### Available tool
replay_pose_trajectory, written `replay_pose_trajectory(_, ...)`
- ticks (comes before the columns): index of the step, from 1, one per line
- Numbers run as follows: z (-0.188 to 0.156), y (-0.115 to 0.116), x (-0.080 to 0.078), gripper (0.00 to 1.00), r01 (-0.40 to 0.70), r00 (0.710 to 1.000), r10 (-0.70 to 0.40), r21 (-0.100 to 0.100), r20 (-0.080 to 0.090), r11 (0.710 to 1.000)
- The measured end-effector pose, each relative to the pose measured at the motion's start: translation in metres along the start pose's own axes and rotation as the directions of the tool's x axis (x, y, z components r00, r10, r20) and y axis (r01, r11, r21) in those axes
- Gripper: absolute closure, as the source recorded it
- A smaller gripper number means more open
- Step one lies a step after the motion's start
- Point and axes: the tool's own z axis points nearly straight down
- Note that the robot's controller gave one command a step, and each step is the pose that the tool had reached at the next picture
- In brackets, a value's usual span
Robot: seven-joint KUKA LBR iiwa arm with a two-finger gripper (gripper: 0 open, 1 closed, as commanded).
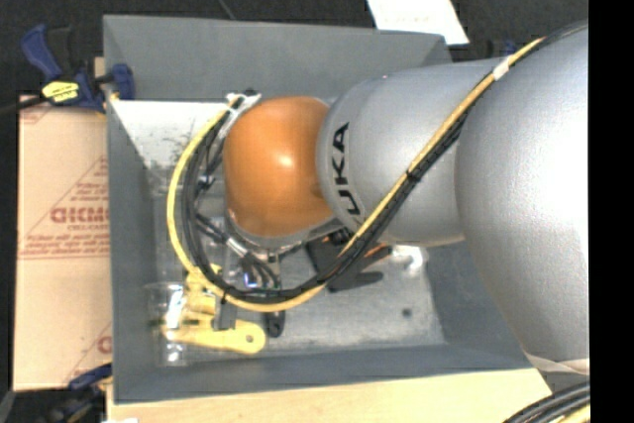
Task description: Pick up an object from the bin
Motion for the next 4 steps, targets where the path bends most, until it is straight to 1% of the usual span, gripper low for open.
replay_pose_trajectory(1,-0.004,-0.001,-0.002,0.0,-0.006,1.0,0.007,-0.002,0.008,1.0)
replay_pose_trajectory(2,0.092,0.01,-0.031,0.0,0.565,0.825,-0.565,0.001,0.003,0.825)
replay_pose_trajectory(3,0.095,0.011,-0.032,0.0,0.541,0.841,-0.541,0.001,0.003,0.841)
replay_pose_trajectory(4,0.093,0.011,-0.032,0.0,0.561,0.828,-0.561,-0.001,0.005,0.828)
